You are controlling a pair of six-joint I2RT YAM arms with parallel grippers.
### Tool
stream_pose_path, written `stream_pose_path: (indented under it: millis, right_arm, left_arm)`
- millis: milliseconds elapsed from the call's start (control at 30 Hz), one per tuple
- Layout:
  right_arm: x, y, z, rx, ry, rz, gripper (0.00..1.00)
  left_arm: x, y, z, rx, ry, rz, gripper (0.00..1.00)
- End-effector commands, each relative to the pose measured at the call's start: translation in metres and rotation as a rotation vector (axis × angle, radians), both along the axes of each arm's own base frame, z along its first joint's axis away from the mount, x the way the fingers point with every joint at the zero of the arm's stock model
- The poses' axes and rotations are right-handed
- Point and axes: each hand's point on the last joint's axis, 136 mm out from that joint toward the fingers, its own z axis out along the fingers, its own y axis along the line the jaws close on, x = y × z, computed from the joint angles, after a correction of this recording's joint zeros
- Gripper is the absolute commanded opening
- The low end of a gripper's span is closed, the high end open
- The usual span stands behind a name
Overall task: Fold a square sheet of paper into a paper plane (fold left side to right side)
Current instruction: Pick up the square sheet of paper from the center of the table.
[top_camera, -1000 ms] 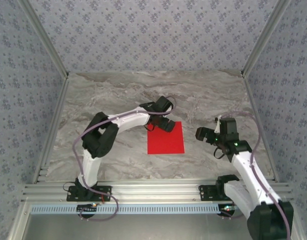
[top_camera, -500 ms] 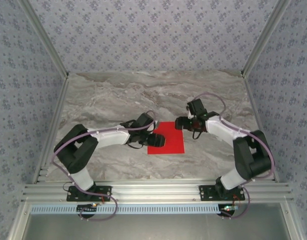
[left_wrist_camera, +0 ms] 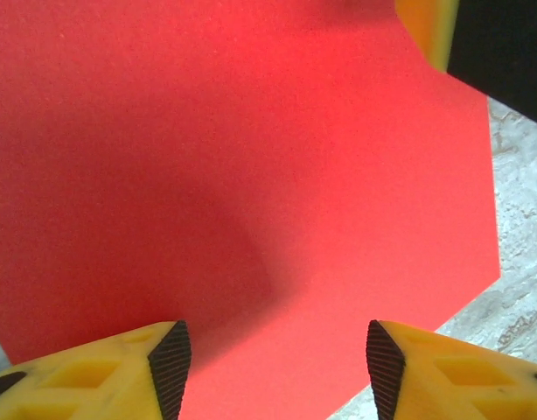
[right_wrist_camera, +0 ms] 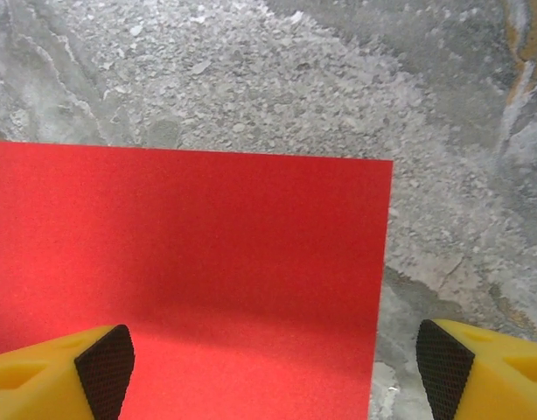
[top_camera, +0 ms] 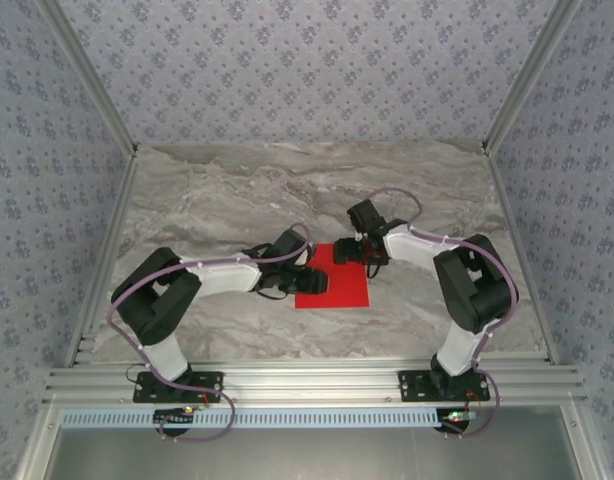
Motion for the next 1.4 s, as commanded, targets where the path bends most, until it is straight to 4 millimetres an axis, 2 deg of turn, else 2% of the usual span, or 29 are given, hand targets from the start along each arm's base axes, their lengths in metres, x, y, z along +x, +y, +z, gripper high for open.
stream_pose_path:
  millis: [0,200,367,567,767,933,1033,1200,1367]
  right_arm:
    - [-0.026,0.028,-0.012,0.061,0.09,0.05,0.87]
    - [-0.041,0.045,-0.008,0.083,0.104,0.098,0.86]
    - [-0.047,0.048,-0.003,0.092,0.107,0.113,0.78]
    - [-0.049,0.044,-0.001,0.089,0.109,0.123,0.6]
    - [-0.05,0.05,0.014,0.194,0.098,0.137,0.42]
    - [-0.047,0.057,0.045,0.358,0.058,0.154,0.32]
    - [-0.047,0.059,0.069,0.477,0.026,0.168,0.31]
    - [-0.05,0.055,0.126,0.714,-0.055,0.225,0.3]
    - [-0.074,0.049,0.197,0.913,-0.12,0.363,0.3]
  left_arm:
    - [-0.009,0.011,-0.025,0.093,0.033,0.004,0.54]
    - [-0.01,0.014,-0.042,0.117,0.054,0.017,0.45]
    - [-0.008,0.013,-0.04,0.106,0.042,0.02,0.42]
    - [-0.003,0.012,-0.022,0.063,-0.005,0.025,0.42]
    - [0.008,0.025,0.018,-0.04,-0.066,0.049,0.45]
    - [0.021,0.05,0.053,-0.165,-0.099,0.096,0.49]
    - [0.028,0.066,0.075,-0.273,-0.126,0.132,0.52]
    - [0.031,0.082,0.13,-0.477,-0.228,0.128,0.64]
    - [0.019,0.081,0.193,-0.662,-0.344,0.05,0.77]
